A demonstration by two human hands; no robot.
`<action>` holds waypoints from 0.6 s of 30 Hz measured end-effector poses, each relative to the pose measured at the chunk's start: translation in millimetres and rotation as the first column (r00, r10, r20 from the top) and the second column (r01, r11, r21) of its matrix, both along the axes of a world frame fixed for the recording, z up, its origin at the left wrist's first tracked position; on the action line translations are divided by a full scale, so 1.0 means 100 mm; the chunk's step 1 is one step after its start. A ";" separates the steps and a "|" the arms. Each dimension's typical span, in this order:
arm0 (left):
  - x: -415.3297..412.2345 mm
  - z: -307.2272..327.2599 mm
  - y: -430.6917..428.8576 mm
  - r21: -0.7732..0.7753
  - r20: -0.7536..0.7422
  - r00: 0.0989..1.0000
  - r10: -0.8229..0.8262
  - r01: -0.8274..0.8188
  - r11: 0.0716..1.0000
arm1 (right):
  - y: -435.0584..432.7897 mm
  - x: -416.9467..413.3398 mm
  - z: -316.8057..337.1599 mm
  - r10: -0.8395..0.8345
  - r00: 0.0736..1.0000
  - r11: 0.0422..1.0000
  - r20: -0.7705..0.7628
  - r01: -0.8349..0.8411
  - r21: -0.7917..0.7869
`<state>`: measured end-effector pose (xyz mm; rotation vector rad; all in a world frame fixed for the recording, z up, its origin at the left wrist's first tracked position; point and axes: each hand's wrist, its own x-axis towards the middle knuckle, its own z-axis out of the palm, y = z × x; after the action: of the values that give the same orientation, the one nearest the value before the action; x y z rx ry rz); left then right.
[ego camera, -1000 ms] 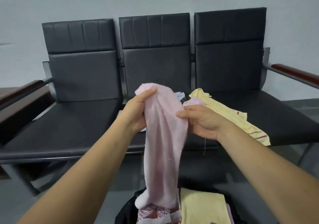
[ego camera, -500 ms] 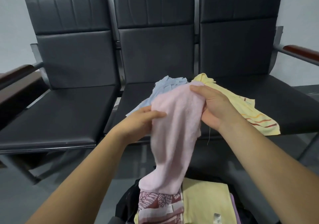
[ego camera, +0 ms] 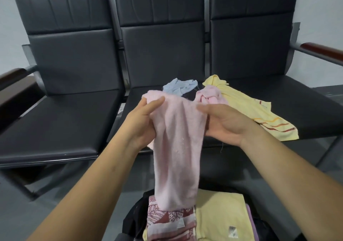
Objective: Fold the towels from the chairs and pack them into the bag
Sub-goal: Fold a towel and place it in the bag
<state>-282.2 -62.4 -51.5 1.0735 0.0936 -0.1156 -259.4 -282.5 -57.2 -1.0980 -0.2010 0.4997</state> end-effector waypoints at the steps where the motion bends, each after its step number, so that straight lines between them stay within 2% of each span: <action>1: -0.02 -0.01 0.02 0.037 0.029 0.998 -0.058 0.057 0.998 | 0.02 -0.01 -0.02 0.000 1.000 0.997 0.020 0.002 -0.081; 4: -0.05 0.00 0.13 0.338 0.109 0.976 -0.188 0.141 0.930 | 0.02 0.03 -0.02 -0.122 0.991 0.985 0.060 0.129 -0.117; 6: -0.06 0.01 0.21 0.579 0.131 0.972 -0.197 0.087 0.810 | -0.01 0.06 0.01 -0.196 0.973 0.971 0.119 0.210 -0.112; 8: -0.07 0.04 0.27 0.683 0.125 0.976 -0.179 0.046 0.729 | -0.04 0.08 0.03 -0.246 0.955 0.953 0.164 0.269 -0.141; 10: -0.07 0.04 0.29 0.714 0.098 0.984 -0.148 0.034 0.700 | -0.03 0.09 0.03 -0.273 0.948 0.938 0.167 0.300 -0.172; 12: -0.08 0.04 0.27 0.705 0.093 0.987 -0.132 0.028 0.709 | 0.00 0.08 0.04 -0.294 0.948 0.937 0.119 0.311 -0.157; 14: -0.09 0.03 0.22 0.627 0.075 0.993 -0.090 0.024 0.778 | 0.02 0.07 0.07 -0.276 0.961 0.959 0.005 0.276 -0.059; 16: -0.09 0.03 0.14 0.435 0.048 0.997 -0.060 0.033 0.900 | -0.02 0.06 0.11 -0.208 0.973 0.969 -0.099 0.219 0.115; 18: -0.08 0.03 0.10 0.226 0.063 0.992 -0.114 0.097 0.969 | -0.07 0.07 0.13 -0.171 0.978 0.944 -0.121 0.198 0.264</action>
<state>-290.6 -52.6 -48.4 1.3064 -0.0192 -0.1633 -251.9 -289.3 -44.5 -0.8090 -0.0775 0.3430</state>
